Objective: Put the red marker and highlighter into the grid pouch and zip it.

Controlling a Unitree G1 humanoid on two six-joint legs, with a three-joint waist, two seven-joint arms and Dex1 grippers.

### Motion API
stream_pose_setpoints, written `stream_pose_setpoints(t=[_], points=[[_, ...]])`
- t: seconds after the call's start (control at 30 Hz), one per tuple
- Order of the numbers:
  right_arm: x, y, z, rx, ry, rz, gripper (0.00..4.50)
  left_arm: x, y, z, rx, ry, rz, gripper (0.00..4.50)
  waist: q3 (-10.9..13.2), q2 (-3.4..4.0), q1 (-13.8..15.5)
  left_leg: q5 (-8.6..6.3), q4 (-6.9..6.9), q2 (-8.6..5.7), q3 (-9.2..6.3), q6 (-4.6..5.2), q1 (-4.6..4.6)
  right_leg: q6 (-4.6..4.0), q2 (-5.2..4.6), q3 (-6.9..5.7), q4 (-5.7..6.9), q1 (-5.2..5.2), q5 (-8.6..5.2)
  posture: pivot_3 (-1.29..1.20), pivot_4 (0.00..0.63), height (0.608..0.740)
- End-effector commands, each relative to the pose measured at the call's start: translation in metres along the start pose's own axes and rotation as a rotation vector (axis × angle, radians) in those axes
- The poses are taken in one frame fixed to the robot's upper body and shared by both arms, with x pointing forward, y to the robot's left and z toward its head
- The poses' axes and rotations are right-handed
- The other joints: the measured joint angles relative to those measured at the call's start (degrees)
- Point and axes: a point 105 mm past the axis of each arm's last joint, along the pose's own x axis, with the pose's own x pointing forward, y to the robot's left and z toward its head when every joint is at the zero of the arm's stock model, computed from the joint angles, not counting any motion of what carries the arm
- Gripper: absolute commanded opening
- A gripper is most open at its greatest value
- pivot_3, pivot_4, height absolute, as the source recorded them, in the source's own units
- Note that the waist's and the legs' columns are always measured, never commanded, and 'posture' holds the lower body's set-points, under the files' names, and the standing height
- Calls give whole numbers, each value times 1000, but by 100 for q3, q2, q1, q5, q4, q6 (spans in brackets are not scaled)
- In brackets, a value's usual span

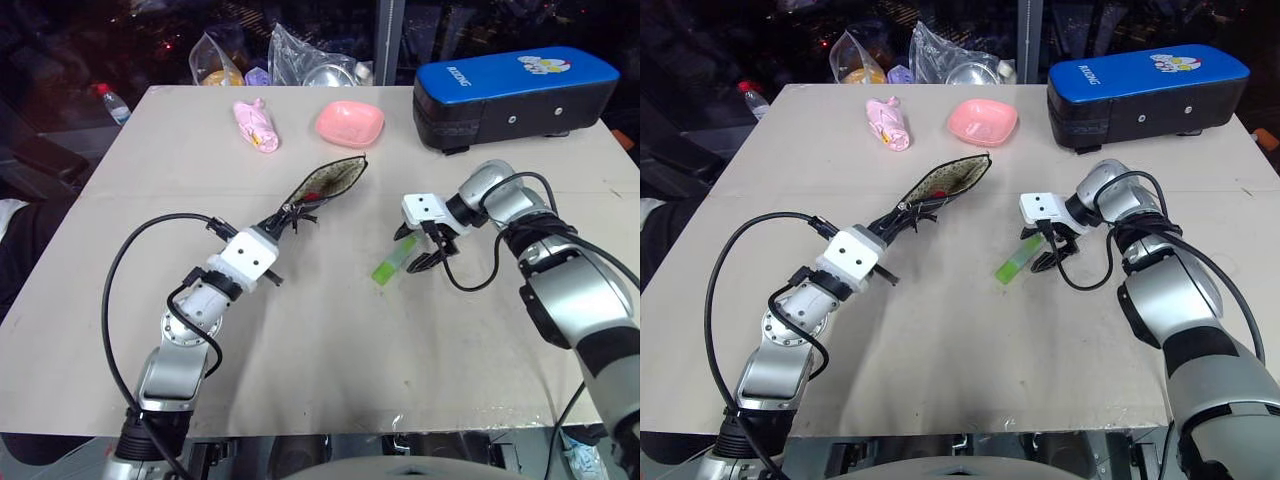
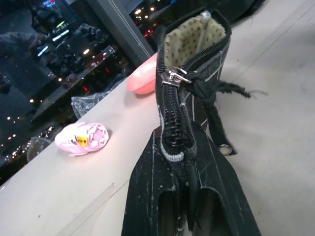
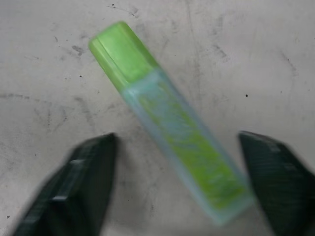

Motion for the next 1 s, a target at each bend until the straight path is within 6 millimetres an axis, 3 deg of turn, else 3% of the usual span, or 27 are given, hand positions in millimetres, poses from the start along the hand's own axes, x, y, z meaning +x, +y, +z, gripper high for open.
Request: stream_pose_setpoints(t=[0.03,0.17,0.27,0.4,0.7,0.87,1.0], points=[[-6,6,-6,30,21,47,2290,-2,7,12,34,-49,33,0,0,0,7,0,0,-2,0,0,0,0,0,-1,0,0,0,0,150,686],[-15,7,-12,47,6,12,735,4,2,15,26,-66,11,0,0,0,15,0,0,-4,1,0,-2,0,-2,-4,0,0,0,0,150,686],[-32,3,-10,-5,-70,-113,727,13,-6,21,32,-94,-44,0,0,0,53,0,1,-8,-3,1,-6,1,-2,-11,0,1,0,0,150,686],[-53,13,-6,-101,-131,-236,727,24,-8,27,31,-121,-80,0,1,2,97,0,2,-12,-3,1,-9,2,-2,-13,0,1,1,0,150,686],[-108,18,37,-273,-148,-719,727,46,-23,39,1,-192,-171,0,10,16,32,0,2,-12,0,0,-2,2,5,-9,2,0,1,0,150,686],[-116,11,49,-428,-46,-904,727,57,-31,43,-12,-223,-210,0,11,14,57,0,2,-21,8,0,-3,3,8,-7,1,1,0,0,150,686],[-109,9,52,-522,87,-916,727,64,-36,43,-9,-246,-246,0,11,14,66,1,2,-23,32,0,-2,4,8,-6,1,0,0,0,150,686]])
